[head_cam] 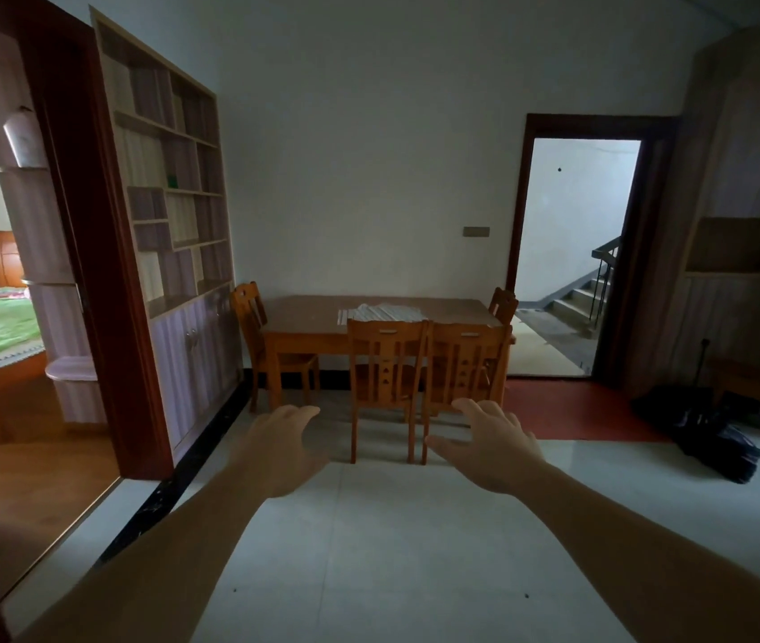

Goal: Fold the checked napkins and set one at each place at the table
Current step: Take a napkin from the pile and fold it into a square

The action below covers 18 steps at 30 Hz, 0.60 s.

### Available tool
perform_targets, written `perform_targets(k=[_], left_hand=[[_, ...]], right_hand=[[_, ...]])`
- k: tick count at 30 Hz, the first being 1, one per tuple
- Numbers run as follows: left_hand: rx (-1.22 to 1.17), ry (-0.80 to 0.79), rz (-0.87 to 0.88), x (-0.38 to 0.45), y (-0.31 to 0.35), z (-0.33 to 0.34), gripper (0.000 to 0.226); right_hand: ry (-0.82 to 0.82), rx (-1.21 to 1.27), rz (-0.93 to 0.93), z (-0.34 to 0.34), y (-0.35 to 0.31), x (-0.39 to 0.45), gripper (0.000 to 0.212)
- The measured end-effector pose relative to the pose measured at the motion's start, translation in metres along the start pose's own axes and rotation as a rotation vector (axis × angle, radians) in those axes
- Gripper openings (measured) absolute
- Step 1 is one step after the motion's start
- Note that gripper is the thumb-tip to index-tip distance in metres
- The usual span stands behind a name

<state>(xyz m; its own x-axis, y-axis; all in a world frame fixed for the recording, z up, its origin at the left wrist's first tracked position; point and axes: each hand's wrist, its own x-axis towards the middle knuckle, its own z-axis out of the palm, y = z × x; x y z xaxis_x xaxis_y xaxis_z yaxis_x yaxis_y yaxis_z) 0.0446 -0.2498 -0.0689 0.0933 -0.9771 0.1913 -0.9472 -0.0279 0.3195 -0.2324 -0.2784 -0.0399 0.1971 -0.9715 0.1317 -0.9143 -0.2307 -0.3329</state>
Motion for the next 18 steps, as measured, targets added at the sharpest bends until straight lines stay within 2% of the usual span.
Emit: perform_targets(k=[10,18], left_hand=[[-0.074,-0.029,-0.037,0.196,-0.036,0.019,0.076],[-0.02,-0.03,-0.056,0.356,-0.03,0.06,0.075]], right_hand=[[-0.031,-0.013,-0.002,0.018,-0.007,0.196,0.072],[-0.021,0.021,-0.017,0.046,0.036,0.366,0.077]])
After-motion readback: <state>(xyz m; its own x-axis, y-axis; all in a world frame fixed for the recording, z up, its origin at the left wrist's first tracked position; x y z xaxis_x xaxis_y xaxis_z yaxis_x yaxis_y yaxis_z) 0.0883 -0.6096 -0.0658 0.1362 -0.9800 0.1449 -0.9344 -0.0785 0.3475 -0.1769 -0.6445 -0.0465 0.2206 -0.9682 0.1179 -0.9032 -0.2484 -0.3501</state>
